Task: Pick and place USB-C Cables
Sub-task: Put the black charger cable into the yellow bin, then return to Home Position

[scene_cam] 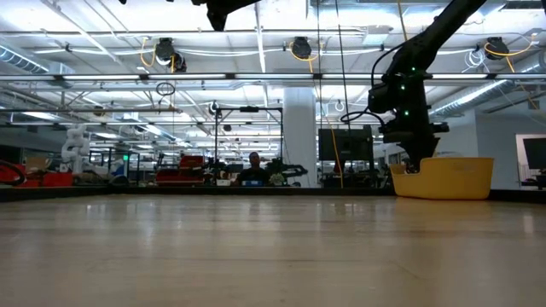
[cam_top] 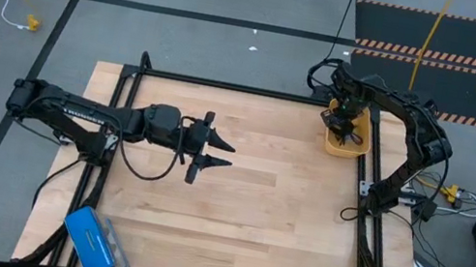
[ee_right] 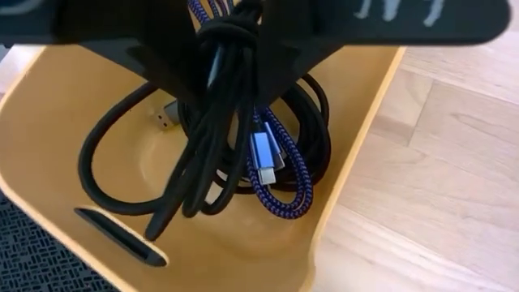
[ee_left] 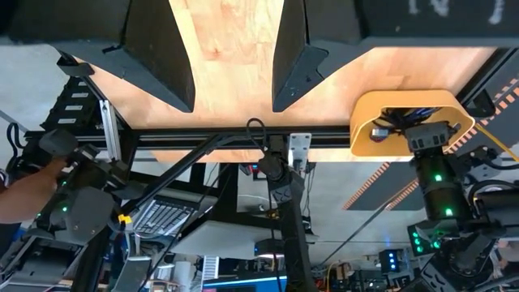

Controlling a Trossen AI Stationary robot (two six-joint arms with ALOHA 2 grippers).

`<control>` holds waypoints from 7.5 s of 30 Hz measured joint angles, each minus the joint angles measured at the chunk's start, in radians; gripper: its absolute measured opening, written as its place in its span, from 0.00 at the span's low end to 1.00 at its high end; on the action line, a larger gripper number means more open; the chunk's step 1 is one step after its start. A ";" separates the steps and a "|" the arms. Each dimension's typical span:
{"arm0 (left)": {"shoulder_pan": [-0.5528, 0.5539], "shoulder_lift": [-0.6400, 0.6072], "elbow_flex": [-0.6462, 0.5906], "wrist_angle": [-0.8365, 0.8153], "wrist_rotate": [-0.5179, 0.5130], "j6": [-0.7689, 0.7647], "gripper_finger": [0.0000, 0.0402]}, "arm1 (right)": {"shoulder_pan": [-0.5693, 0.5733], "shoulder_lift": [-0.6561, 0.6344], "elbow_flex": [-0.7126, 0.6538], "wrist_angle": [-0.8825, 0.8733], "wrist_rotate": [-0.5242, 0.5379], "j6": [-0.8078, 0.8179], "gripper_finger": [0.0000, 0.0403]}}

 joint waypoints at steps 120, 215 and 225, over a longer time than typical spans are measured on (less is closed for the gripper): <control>0.080 -0.915 -0.578 -0.195 -0.045 0.098 0.02 | 0.891 -1.062 -0.853 1.232 -0.418 -0.081 0.00; 0.172 -1.256 -0.888 -0.238 -0.064 -0.005 0.03 | 0.919 -1.666 -1.198 1.057 -0.260 0.032 0.00; 0.172 -1.256 -0.888 -0.238 -0.063 0.000 0.01 | 0.978 -1.666 -1.198 1.018 -0.207 0.029 0.00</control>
